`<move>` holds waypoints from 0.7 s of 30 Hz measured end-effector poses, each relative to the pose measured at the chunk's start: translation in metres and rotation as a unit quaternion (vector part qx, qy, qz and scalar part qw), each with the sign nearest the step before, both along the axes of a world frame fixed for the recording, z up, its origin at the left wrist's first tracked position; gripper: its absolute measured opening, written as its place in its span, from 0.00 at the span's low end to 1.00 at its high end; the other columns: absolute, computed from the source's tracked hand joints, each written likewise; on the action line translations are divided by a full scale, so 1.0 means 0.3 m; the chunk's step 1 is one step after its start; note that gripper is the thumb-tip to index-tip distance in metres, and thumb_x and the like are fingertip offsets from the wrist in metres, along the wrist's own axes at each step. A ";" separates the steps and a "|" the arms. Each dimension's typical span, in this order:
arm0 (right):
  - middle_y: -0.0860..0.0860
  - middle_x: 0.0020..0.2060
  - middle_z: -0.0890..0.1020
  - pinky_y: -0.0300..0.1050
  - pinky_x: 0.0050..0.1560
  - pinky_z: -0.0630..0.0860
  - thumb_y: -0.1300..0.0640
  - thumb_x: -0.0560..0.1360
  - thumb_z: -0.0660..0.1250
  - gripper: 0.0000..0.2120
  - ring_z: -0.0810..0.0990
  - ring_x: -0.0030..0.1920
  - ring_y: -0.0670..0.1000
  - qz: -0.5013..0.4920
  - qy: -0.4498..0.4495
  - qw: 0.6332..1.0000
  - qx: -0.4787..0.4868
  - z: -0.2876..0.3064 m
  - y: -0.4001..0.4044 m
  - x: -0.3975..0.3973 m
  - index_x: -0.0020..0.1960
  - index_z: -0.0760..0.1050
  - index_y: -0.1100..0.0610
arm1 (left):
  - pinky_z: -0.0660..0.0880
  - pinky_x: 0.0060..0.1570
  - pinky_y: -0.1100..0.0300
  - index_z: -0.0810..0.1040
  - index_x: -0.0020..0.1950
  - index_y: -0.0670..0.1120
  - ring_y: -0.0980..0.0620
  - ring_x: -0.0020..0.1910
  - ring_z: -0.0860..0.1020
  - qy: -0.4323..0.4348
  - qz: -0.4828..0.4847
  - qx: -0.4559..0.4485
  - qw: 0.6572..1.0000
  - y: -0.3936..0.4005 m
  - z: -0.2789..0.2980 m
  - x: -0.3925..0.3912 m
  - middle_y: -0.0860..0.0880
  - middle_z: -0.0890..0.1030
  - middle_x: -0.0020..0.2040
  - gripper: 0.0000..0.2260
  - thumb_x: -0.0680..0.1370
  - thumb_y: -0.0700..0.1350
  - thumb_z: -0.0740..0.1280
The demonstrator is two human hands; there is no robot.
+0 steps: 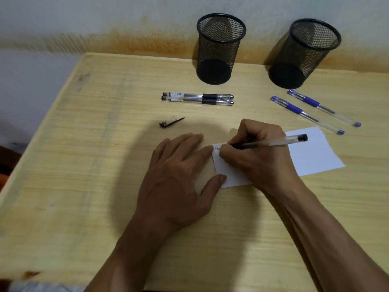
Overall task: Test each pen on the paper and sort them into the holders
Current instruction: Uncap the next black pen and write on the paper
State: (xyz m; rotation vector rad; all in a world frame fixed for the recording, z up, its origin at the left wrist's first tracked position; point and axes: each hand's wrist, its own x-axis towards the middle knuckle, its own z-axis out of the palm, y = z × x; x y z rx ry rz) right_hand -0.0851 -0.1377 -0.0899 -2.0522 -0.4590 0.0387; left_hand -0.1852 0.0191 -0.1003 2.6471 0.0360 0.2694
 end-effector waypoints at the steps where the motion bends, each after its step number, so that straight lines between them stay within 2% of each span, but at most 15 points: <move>1: 0.48 0.31 0.81 0.46 0.33 0.78 0.60 0.68 0.78 0.10 0.80 0.35 0.48 -0.001 -0.002 1.000 0.000 -0.001 0.000 0.001 0.34 0.77 0.56 | 0.60 0.73 0.48 0.76 0.68 0.51 0.51 0.72 0.68 0.002 0.000 -0.001 1.000 0.000 0.000 0.000 0.50 0.73 0.71 0.26 0.73 0.62 0.64; 5: 0.47 0.29 0.79 0.39 0.29 0.73 0.61 0.68 0.77 0.12 0.76 0.31 0.45 0.000 -0.016 1.000 0.002 -0.005 -0.003 0.001 0.33 0.75 0.55 | 0.60 0.73 0.48 0.76 0.68 0.51 0.51 0.72 0.68 0.004 0.000 -0.001 1.000 -0.001 0.000 0.002 0.51 0.73 0.71 0.26 0.73 0.62 0.65; 8: 0.50 0.31 0.81 0.47 0.32 0.77 0.62 0.68 0.77 0.10 0.79 0.33 0.48 -0.006 0.000 1.000 0.015 -0.005 -0.003 0.000 0.34 0.77 0.58 | 0.60 0.73 0.48 0.76 0.68 0.51 0.51 0.72 0.68 0.004 0.001 -0.003 1.000 0.000 0.000 0.000 0.51 0.73 0.71 0.26 0.73 0.62 0.65; 13: 0.51 0.30 0.80 0.43 0.31 0.73 0.62 0.68 0.77 0.11 0.77 0.32 0.48 0.000 -0.025 1.000 0.001 -0.006 -0.005 -0.002 0.33 0.75 0.57 | 0.60 0.73 0.48 0.76 0.68 0.51 0.51 0.73 0.67 0.006 0.000 0.000 1.000 -0.001 -0.001 0.000 0.51 0.73 0.71 0.26 0.74 0.62 0.65; 21: 0.55 0.30 0.81 0.52 0.34 0.75 0.63 0.68 0.77 0.10 0.78 0.33 0.53 -0.002 -0.016 0.999 0.033 -0.008 -0.010 -0.005 0.34 0.76 0.61 | 0.60 0.73 0.47 0.76 0.68 0.51 0.52 0.73 0.67 0.008 0.000 -0.008 1.000 0.000 0.002 -0.001 0.51 0.73 0.72 0.26 0.74 0.62 0.64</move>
